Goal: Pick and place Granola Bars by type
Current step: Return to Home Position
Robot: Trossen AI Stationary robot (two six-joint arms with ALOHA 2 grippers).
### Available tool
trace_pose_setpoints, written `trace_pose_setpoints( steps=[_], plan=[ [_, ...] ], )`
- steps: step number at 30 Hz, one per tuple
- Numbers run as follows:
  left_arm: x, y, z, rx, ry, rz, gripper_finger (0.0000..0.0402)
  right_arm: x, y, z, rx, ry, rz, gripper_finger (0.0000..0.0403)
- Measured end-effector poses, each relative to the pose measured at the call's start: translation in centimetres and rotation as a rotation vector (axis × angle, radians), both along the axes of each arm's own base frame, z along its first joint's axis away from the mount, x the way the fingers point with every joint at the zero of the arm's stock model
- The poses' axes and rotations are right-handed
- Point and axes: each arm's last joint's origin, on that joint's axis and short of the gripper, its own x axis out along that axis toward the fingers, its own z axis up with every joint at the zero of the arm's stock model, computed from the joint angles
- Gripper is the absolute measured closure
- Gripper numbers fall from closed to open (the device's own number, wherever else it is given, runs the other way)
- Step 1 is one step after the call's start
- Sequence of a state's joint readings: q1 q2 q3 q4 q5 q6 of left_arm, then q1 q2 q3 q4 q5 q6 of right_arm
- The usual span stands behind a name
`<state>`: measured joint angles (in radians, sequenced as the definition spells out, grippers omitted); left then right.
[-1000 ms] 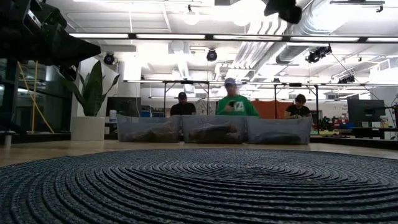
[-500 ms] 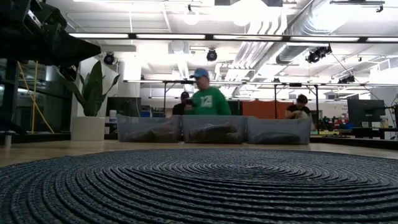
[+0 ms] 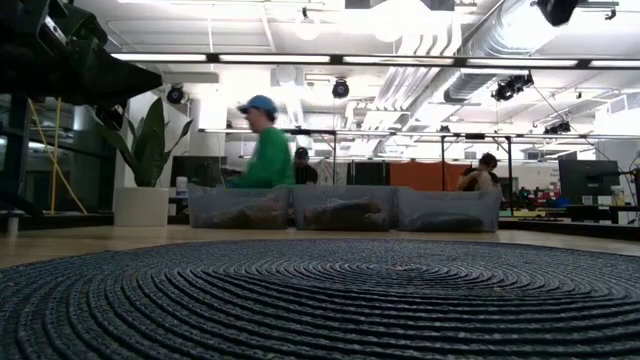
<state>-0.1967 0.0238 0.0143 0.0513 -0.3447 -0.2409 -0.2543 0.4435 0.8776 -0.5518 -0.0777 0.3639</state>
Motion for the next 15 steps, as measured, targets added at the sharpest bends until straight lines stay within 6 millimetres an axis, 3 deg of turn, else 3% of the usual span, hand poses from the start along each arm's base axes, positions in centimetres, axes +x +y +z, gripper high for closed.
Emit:
trace_pose_setpoints(
  steps=[9, 12, 15],
  plan=[
    [0.0, 0.0, 0.0, 0.0, 0.0, 0.0, 0.04, -0.9, 0.2, -7.7, 0.004, -0.256, -0.005, 0.0402],
    [0.0, 0.0, 0.0, 0.0, 0.0, 0.0, 0.04, -1.1, 0.2, -9.2, 0.008, -0.307, -0.016, 0.0402],
    [0.0, 0.0, 0.0, 0.0, 0.0, 0.0, 0.04, -1.4, 0.3, -9.4, -0.021, -0.409, -0.011, 0.0402]
  ],
)
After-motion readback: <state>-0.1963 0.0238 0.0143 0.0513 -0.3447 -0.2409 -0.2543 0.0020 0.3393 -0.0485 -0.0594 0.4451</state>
